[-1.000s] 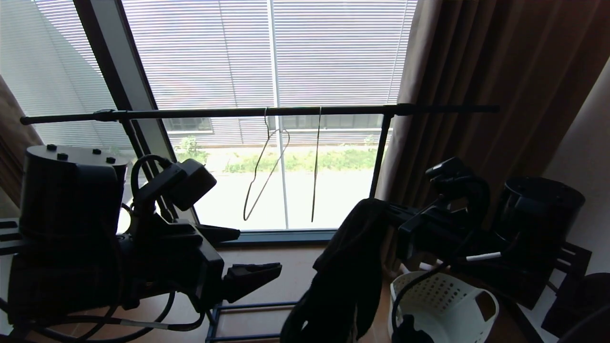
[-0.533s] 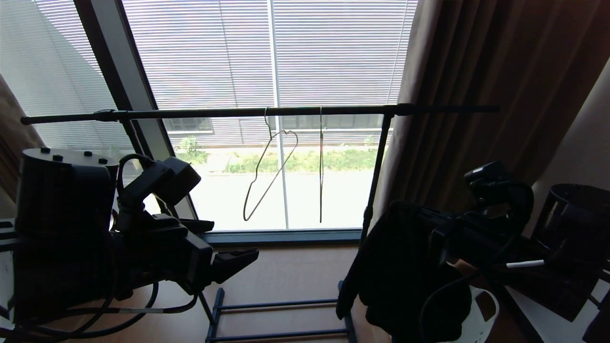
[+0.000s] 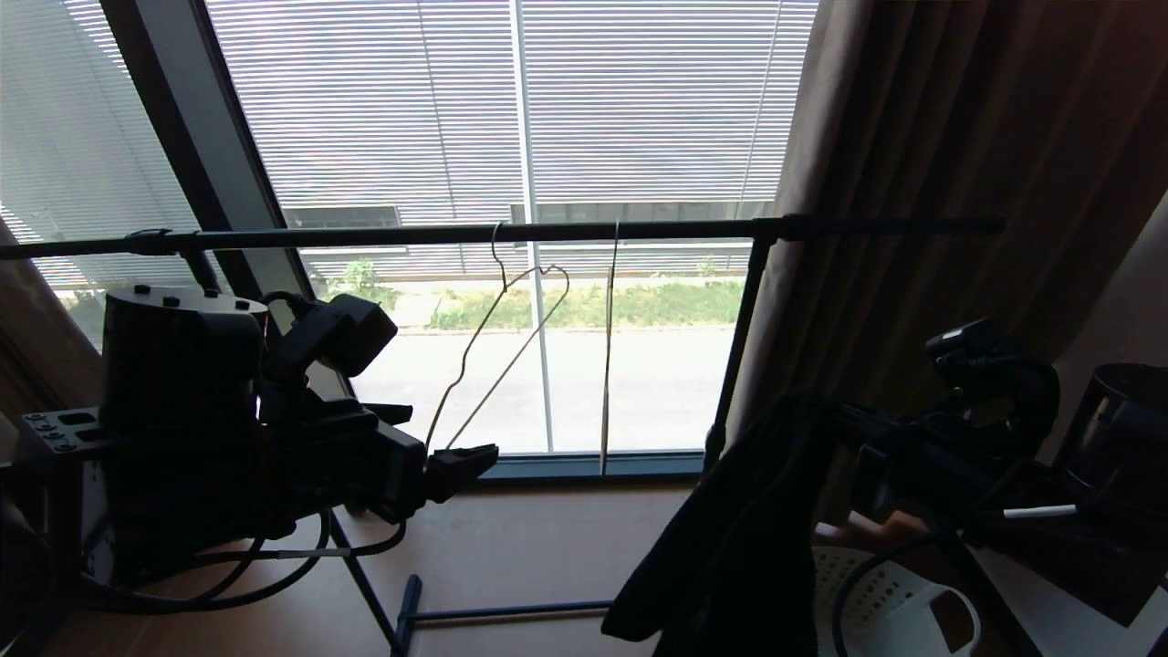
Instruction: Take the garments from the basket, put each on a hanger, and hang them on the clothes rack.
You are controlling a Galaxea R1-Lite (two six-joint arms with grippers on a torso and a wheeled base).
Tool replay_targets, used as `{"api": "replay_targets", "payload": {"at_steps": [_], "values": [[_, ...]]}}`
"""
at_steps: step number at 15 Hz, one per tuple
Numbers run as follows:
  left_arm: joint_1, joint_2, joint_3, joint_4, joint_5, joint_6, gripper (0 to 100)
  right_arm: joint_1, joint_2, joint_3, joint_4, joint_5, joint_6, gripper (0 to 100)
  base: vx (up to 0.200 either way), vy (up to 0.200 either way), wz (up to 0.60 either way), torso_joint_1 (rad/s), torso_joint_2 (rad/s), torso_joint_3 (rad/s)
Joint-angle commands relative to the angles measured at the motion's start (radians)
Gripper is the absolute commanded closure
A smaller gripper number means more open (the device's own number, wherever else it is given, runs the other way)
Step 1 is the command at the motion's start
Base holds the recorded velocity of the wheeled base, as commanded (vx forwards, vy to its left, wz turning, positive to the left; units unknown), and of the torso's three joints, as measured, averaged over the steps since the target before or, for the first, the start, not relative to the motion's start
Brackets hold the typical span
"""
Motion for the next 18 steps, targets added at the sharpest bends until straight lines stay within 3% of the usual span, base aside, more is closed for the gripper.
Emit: {"api": "replay_targets", "payload": {"at_steps": [1, 9, 11, 18], "values": [[0.031, 0.027, -0.01, -0.013, 0.001, 0.007, 0, -0.004, -0.001, -0.003, 0.001, 0.001, 0.0, 100, 0.0, 0.0, 0.0, 0.0, 0.0, 0.0], [0.138, 0.307, -0.229, -0.005, -0.014, 0.095, 0, -0.012, 0.006, -0.01, -0.001, 0.002, 0.0, 100, 0.0, 0.0, 0.0, 0.0, 0.0, 0.0], [0.166, 0.38, -0.311, -0.005, -0.06, 0.124, 0, -0.012, 0.007, -0.015, -0.001, 0.002, 0.0, 100, 0.0, 0.0, 0.0, 0.0, 0.0, 0.0], [0.215, 0.53, -0.485, -0.005, -0.068, 0.15, 0, -0.009, 0.01, -0.013, -0.001, 0.005, -0.002, 100, 0.0, 0.0, 0.0, 0.0, 0.0, 0.0]]}}
